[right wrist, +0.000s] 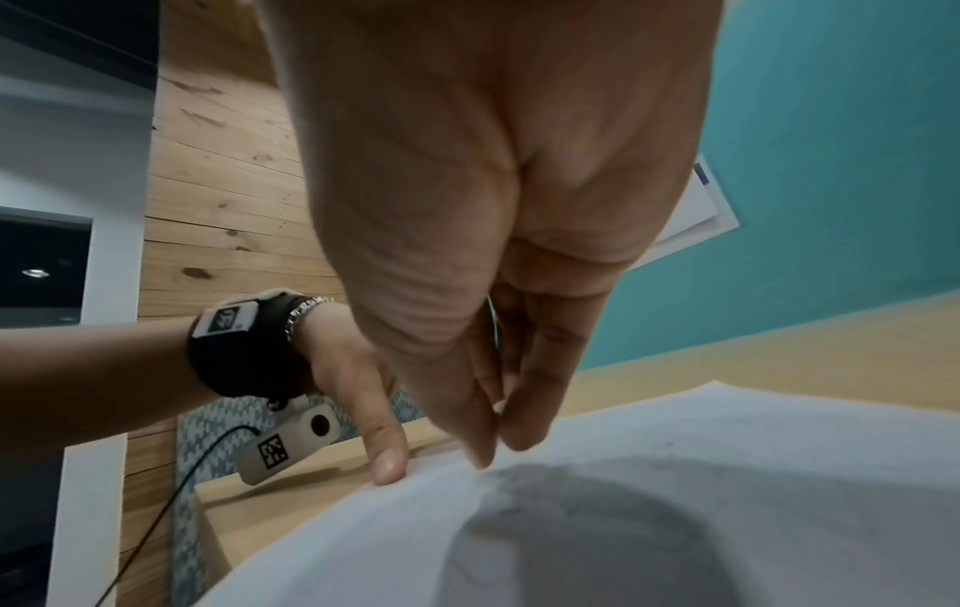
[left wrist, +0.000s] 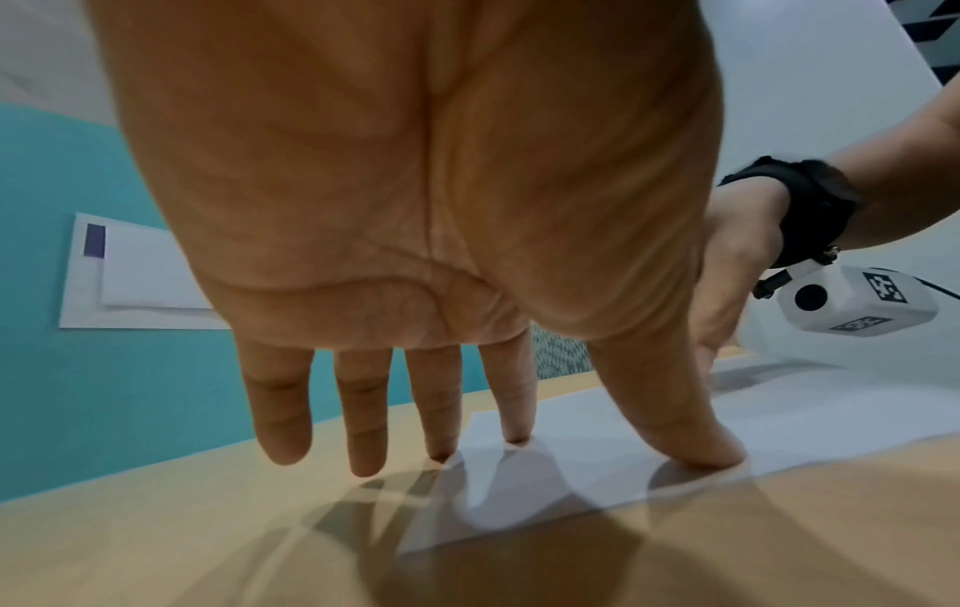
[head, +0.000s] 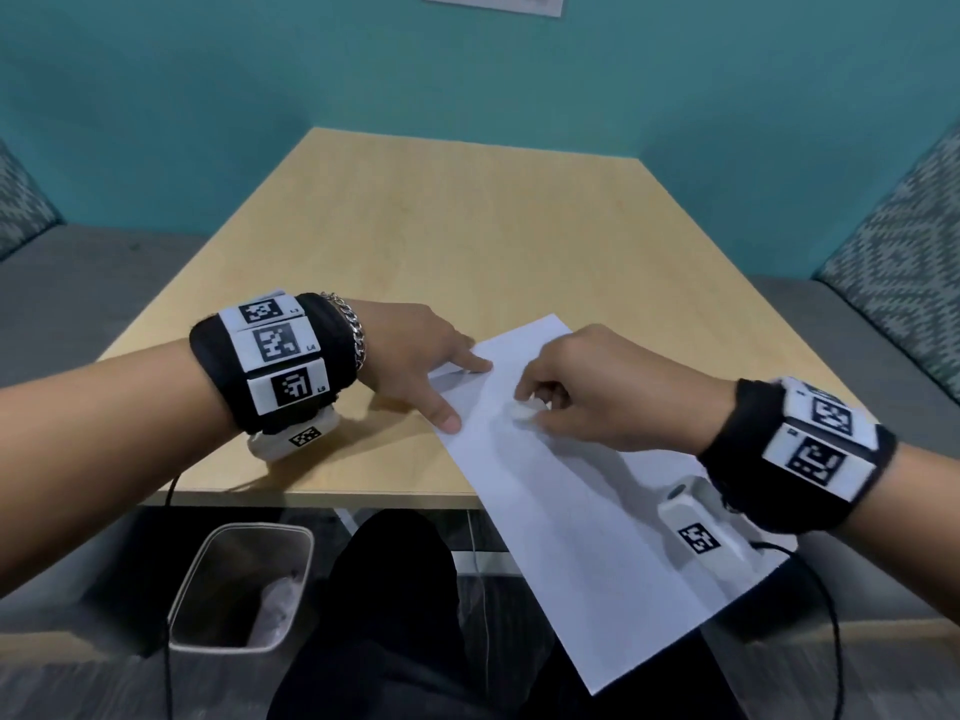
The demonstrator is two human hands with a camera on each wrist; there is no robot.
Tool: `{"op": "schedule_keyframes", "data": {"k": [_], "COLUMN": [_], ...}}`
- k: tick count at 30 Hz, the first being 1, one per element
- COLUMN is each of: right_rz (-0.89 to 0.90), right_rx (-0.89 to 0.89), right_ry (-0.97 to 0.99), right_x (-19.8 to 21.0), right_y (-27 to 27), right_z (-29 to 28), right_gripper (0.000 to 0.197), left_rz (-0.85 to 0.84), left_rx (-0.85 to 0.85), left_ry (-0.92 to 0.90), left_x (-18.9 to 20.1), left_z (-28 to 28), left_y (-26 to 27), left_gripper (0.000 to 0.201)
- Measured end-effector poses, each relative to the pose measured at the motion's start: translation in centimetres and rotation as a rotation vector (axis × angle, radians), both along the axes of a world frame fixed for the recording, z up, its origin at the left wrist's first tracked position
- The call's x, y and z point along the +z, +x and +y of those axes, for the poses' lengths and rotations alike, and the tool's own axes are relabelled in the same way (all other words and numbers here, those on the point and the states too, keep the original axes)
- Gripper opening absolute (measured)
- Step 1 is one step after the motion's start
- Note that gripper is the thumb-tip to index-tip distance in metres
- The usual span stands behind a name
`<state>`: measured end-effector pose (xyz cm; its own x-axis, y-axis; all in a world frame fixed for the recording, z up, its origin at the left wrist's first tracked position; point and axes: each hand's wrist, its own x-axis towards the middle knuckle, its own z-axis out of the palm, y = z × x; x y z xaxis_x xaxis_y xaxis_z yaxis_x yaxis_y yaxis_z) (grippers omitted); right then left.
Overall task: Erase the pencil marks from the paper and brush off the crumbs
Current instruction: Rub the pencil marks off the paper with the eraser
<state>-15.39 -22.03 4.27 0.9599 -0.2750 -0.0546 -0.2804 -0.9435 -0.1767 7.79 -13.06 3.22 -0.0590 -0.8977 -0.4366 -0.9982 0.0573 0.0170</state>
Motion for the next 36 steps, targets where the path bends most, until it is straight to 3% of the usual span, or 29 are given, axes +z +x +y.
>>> {"op": "schedule_keyframes", "data": {"k": [4,8,13,18,23,27,32,36], "right_rz": [-0.011,0.087,0.039,0.125,0.053,0.118,0.055,0.092], "right_rx": [-0.037,0.095,0.014,0.129,-0.029,0.121,-0.038,0.077], "right_ry": [0.014,0.078,-0.058,0.051,-0.040,0.016,-0.070,-0.019], "right_x": [-0.5,0.2,0.0,0.5,0.0,0.3,-0.1,0.1], "right_y": [1.5,1.2,2.4,1.7,2.4,1.9,2.3,1.9], "right_z": [0.7,2.3,0.9,2.5,1.1,3.1,1.0,3.2], "right_gripper": [0.020,0.026,0.024,0.024,0.022,0.022,0.020,0.020], "left_rz": [-0.020,-0.026,-0.069,-0.068,-0.071,-0.067,-0.086,-0.083], "left_rx": [0.026,0.060,0.053,0.061,0.076,0.073,0.080,0.077], "left_ry": [0.011,0.035,0.035,0.038,0.043,0.040,0.046,0.047], "left_x": [-0.6,-0.9,-0.8,-0.7,-0.5,-0.6,-0.6,-0.6], "left_z": [0.2,0.2,0.0,0.2,0.3,0.3,0.2,0.2], "left_y": [0.2,0.4,0.2,0.2,-0.1,0.1,-0.1,0.0], "left_gripper": [0.093,0.097,0.096,0.097,0.095,0.096,0.095,0.096]}}
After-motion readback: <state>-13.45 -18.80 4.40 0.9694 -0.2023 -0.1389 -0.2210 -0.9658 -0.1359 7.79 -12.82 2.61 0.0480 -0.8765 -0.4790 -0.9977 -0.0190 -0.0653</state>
